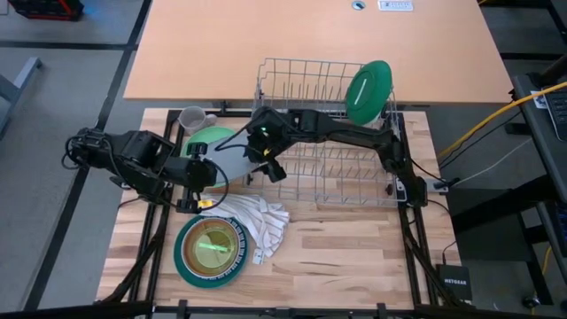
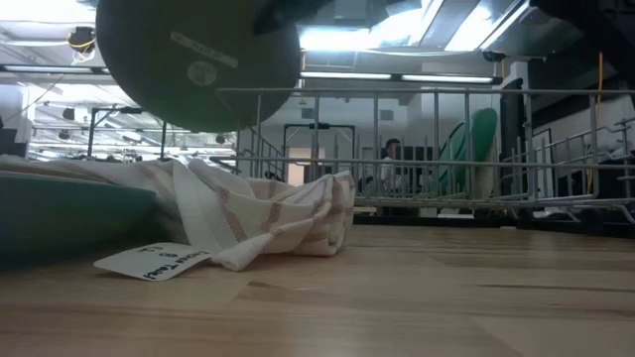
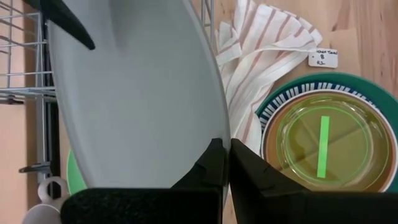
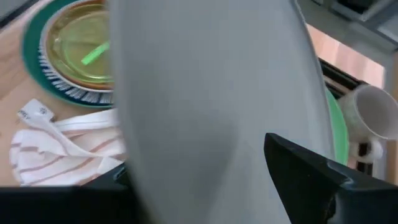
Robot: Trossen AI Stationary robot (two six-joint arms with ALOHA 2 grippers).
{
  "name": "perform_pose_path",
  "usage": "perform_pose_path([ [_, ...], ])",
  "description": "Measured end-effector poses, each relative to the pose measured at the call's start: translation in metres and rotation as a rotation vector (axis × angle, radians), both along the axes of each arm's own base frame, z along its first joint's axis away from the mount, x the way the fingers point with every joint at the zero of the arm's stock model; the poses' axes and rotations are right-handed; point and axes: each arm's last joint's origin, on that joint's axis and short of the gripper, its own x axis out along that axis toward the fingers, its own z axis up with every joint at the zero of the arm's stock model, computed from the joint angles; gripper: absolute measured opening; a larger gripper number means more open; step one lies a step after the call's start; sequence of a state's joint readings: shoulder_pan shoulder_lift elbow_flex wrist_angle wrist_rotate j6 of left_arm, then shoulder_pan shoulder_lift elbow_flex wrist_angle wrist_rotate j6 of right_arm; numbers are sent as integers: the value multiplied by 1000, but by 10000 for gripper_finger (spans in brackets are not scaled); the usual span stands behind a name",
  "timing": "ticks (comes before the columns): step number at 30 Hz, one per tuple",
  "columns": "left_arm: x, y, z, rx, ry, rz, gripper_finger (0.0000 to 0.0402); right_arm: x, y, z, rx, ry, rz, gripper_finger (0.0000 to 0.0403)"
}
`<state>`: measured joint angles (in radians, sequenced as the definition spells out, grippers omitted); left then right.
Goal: Sort dishes
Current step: Put the gray plate into the dish rack
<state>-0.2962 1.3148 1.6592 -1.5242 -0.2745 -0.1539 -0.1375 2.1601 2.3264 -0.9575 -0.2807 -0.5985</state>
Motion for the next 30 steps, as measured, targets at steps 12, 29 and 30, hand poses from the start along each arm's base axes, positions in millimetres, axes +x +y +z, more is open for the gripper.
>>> perform_pose_path([
  [12, 0, 0, 0, -4, 4, 6, 0, 9, 0, -11, 21, 0, 15, 165],
  [29, -2, 0, 0, -80, -17, 179, 23, 11, -1, -7, -52, -60, 46, 43],
  [30, -1, 1, 0, -82, -21, 191, 26, 12, -1, -6, -54, -61, 44, 43],
])
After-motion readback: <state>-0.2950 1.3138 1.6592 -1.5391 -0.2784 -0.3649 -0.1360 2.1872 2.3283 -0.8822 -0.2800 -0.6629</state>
